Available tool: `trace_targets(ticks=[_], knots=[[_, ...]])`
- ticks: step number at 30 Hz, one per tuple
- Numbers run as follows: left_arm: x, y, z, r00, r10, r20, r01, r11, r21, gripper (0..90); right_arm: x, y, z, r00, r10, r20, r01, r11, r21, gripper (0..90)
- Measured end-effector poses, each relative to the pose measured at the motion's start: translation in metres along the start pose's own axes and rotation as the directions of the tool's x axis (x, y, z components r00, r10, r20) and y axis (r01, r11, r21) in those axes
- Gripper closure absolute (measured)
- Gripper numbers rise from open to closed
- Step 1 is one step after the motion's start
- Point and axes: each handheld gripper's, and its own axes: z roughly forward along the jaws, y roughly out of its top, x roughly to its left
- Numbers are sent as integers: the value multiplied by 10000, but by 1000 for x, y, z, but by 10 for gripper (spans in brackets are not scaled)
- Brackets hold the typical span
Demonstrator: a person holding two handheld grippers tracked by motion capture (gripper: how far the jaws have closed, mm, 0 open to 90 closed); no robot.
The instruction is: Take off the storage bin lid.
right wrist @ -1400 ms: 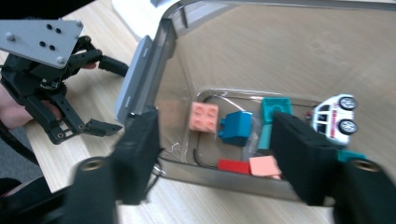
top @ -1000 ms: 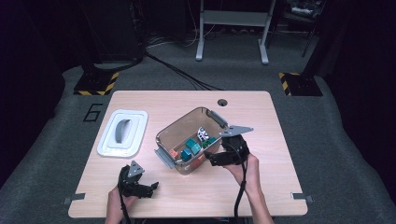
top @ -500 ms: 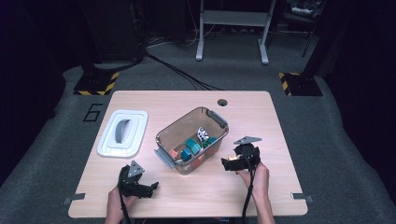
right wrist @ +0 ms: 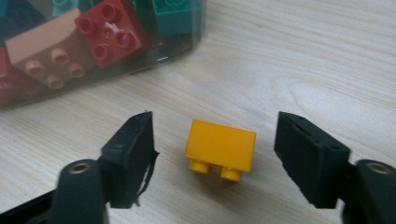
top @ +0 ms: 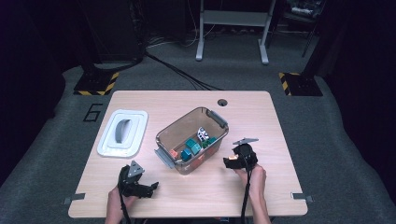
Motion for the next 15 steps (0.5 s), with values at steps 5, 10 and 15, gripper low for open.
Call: trace_targets(ticks=[5, 10, 15], knots=[[0, 0, 0, 10000, -1, 1, 1, 10000, 1, 12, 1, 1, -1, 9997, -93, 214, 91, 9999, 126, 513], [0, 0, 0, 10000, 2, 0, -2, 10000, 1, 12, 0, 0, 0, 9995, -99, 291, 93, 9998, 195, 583], [0, 0, 0, 10000, 0, -1, 0, 10000, -1, 12, -1, 1, -3, 9995, -130, 293, 130, 9999, 26, 586]])
